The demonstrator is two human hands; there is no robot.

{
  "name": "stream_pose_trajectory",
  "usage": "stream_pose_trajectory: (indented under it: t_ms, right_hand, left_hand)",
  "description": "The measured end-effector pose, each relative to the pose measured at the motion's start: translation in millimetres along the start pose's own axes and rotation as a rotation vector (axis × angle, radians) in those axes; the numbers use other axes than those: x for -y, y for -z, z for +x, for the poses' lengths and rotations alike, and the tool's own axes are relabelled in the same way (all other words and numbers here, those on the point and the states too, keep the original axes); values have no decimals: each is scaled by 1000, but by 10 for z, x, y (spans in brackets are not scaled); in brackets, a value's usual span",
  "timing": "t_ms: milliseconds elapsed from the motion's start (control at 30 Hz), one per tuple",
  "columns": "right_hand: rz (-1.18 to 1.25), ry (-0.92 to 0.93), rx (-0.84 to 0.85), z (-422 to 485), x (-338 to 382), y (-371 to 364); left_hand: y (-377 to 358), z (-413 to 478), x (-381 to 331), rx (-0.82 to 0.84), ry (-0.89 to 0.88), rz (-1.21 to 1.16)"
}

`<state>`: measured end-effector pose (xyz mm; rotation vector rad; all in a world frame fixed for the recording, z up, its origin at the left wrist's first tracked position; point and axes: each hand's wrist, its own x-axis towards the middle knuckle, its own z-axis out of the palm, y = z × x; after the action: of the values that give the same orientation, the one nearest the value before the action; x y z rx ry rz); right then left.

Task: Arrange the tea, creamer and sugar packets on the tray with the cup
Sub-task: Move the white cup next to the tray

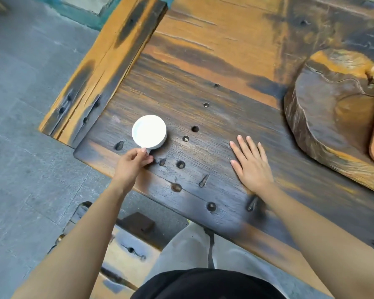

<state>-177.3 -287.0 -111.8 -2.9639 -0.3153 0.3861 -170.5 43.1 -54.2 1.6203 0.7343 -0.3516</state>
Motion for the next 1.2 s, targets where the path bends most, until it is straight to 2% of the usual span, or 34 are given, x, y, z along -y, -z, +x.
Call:
stream_pose_trajectory:
  t_ms: [133, 400, 600, 767, 1000, 1200]
  right_hand:
    - [0, -49, 0, -221, -342, -18]
    - [68, -305, -51, -843, -1091, -24]
    - [116, -478, -72, -1334, -1477, -45]
    - [171, -710, -149, -1732, -1625, -132]
    - [186, -737, -170, -1783, -1632, -170]
    - [199, -731, -177, -1794, -1654, -174]
  left_hand:
    - [-128, -65, -20, 11, 0, -40]
    - [-803, -225, -205, 163, -65, -3]
    - [-1586, -373, -472, 368, -159, 122]
    - [-2289, -491, -715, 517, -205, 196]
    - [-3212, -533, -996, 708, -331, 336]
    - [-3850, -397, -1045, 766, -389, 435]
